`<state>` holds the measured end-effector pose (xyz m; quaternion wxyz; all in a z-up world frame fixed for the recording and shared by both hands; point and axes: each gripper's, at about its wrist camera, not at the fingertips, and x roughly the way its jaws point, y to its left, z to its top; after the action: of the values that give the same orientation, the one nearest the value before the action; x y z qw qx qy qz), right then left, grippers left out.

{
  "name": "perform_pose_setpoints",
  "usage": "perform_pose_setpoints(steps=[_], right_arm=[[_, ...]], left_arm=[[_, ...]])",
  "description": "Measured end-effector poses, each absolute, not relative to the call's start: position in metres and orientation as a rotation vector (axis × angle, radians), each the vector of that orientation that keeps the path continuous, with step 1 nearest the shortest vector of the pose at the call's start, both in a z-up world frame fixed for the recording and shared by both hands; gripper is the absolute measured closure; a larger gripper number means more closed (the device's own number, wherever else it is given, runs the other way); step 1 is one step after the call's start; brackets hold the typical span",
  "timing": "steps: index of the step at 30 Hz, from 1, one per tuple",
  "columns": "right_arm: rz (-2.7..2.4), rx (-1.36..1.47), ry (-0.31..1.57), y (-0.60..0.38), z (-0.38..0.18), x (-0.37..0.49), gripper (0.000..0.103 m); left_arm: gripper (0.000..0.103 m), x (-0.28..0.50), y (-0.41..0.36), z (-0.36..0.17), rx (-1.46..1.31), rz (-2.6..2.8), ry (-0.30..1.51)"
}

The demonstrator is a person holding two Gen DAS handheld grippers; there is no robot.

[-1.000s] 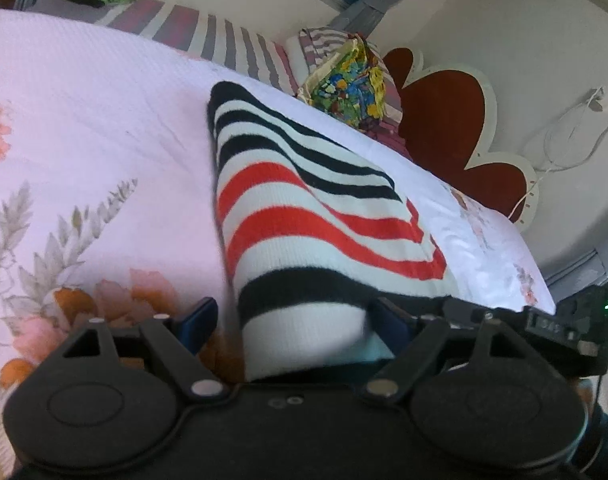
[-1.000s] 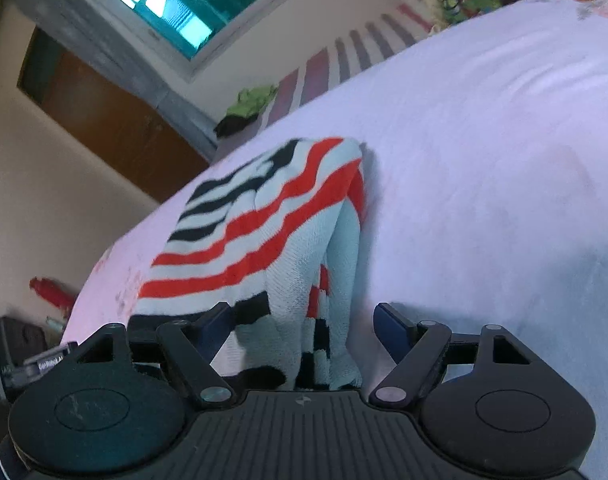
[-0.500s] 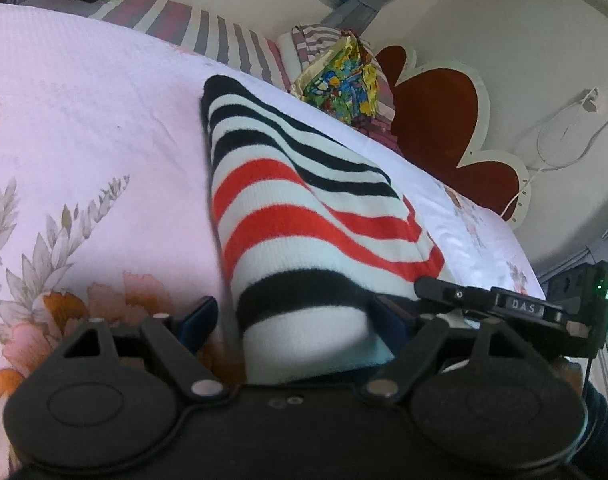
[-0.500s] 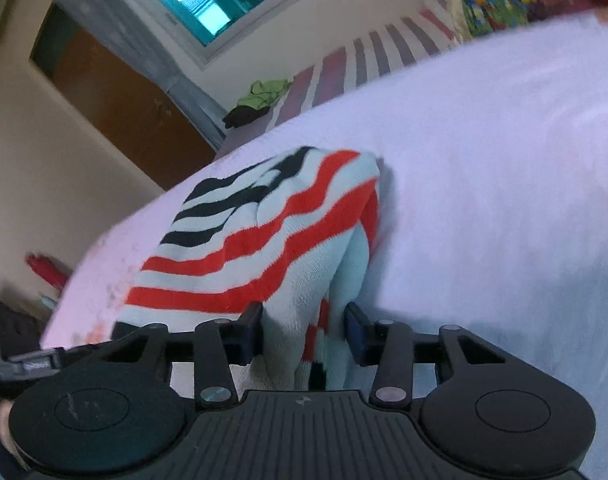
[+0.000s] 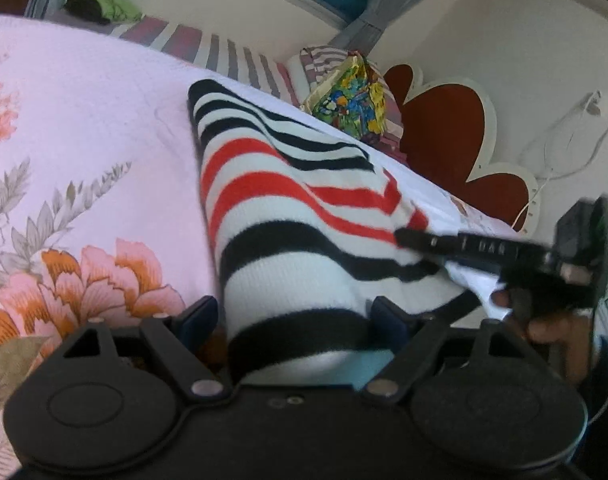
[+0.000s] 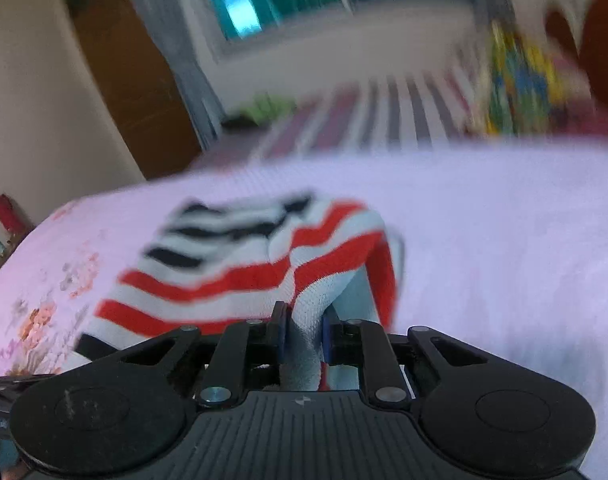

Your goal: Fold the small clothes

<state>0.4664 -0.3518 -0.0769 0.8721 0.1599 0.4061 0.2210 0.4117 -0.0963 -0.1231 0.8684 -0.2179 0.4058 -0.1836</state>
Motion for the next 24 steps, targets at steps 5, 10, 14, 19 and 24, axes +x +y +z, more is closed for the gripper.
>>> perform_pose_setpoints(steps=[5, 10, 14, 19, 24], right_arm=[[0.477, 0.504, 0.851, -0.392, -0.067, 0.444, 0.037], [0.555, 0.519, 0.889, -0.392, -0.06, 0.428, 0.066], [0.521, 0.473, 0.928, -0.374, -0.071, 0.416, 0.084], [0.525, 0.477, 0.913, -0.374, -0.071, 0.402, 0.085], [0.443, 0.559, 0.802, -0.389, -0.053, 0.411, 0.012]], left_arm=[[0.019, 0.43, -0.074, -0.118, -0.509, -0.396, 0.877], [0.019, 0.442, -0.061, -0.128, -0.593, -0.395, 0.896], [0.019, 0.444, -0.066, -0.129, -0.562, -0.396, 0.897], [0.019, 0.446, -0.067, -0.127, -0.511, -0.43, 0.91], [0.02, 0.443, -0.067, -0.12, -0.484, -0.429, 0.921]])
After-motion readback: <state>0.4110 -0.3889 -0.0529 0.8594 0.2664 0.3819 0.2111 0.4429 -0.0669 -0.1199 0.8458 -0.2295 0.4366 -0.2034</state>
